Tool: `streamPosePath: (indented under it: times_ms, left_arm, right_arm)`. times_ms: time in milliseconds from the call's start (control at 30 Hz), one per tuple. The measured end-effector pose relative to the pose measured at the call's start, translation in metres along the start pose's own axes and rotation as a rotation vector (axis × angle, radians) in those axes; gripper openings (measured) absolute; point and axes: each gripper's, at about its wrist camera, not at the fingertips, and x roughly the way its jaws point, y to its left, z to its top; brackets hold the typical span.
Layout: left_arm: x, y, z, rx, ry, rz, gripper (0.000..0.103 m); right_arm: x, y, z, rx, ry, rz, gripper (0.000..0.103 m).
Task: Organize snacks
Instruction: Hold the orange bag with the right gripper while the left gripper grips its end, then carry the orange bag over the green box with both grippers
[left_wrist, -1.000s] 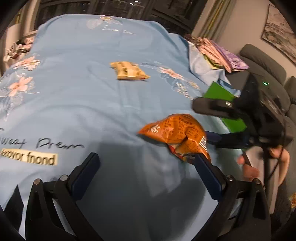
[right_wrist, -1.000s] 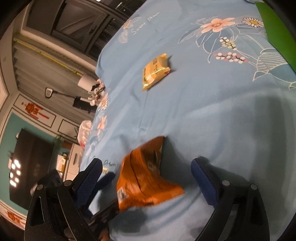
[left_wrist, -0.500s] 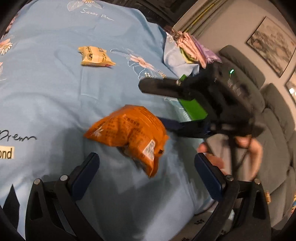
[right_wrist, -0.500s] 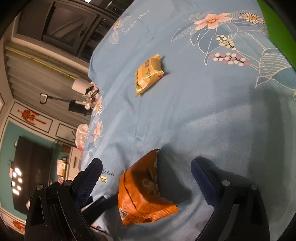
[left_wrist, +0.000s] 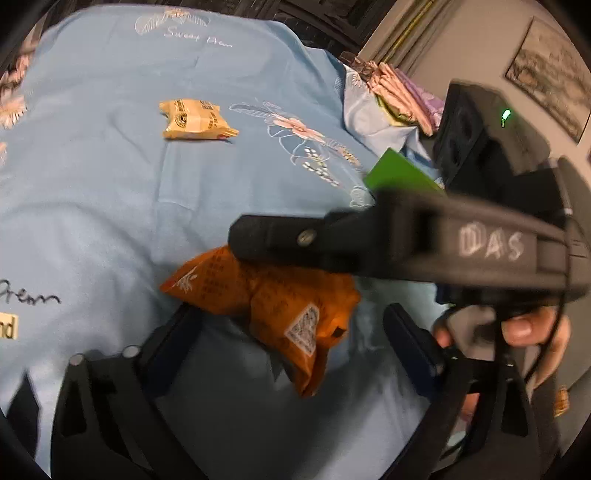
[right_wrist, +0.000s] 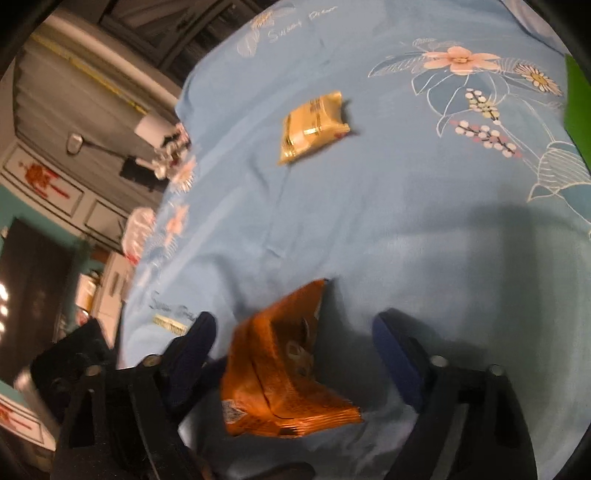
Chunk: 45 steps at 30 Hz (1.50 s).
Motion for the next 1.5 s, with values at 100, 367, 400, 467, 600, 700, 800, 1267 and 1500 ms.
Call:
streamPosePath:
  times_ms: [100, 367, 400, 467, 600, 700, 800, 1267, 1500]
  left_arm:
    - [-0.002, 0.016, 0.003, -0.085, -0.018, 0.013, 0.067]
    - [-0.013, 0.023, 0.002, -0.126, -0.026, -0.046, 0.049]
    - [-0.015, 0.021, 0.002, -0.118, -0.029, -0.044, 0.049]
    - [-0.019, 0.014, 0.003, -0.095, -0.037, -0.026, 0.049]
    - [-0.022, 0.011, 0.006, -0.082, -0.045, -0.019, 0.046]
    - [-0.021, 0.009, 0.007, -0.087, -0.037, -0.022, 0.046]
    - [-0.02, 0.004, 0.007, -0.079, -0.027, -0.004, 0.046]
    - [-0.015, -0.056, 0.029, 0.039, 0.003, -0.058, 0.046]
    - [-0.014, -0.117, 0.046, 0.148, 0.005, -0.147, 0.045]
  right_arm:
    - [0.002, 0.002, -0.001, 0.014, 0.0, 0.082, 0.048]
    - [0.003, 0.021, -0.004, -0.037, -0.023, 0.049, 0.044]
    - [0.001, 0.024, -0.004, -0.046, -0.03, 0.047, 0.043]
    - [-0.002, 0.026, -0.004, -0.057, -0.049, 0.06, 0.043]
    - [-0.01, 0.017, -0.003, -0.013, -0.073, 0.108, 0.043]
    - [-0.012, 0.017, -0.002, -0.005, -0.079, 0.11, 0.043]
    - [-0.015, 0.02, -0.003, -0.013, -0.085, 0.105, 0.043]
    - [-0.078, -0.005, -0.009, 0.004, -0.226, 0.129, 0.043]
    - [-0.145, -0.029, -0.019, 0.002, -0.385, 0.14, 0.043]
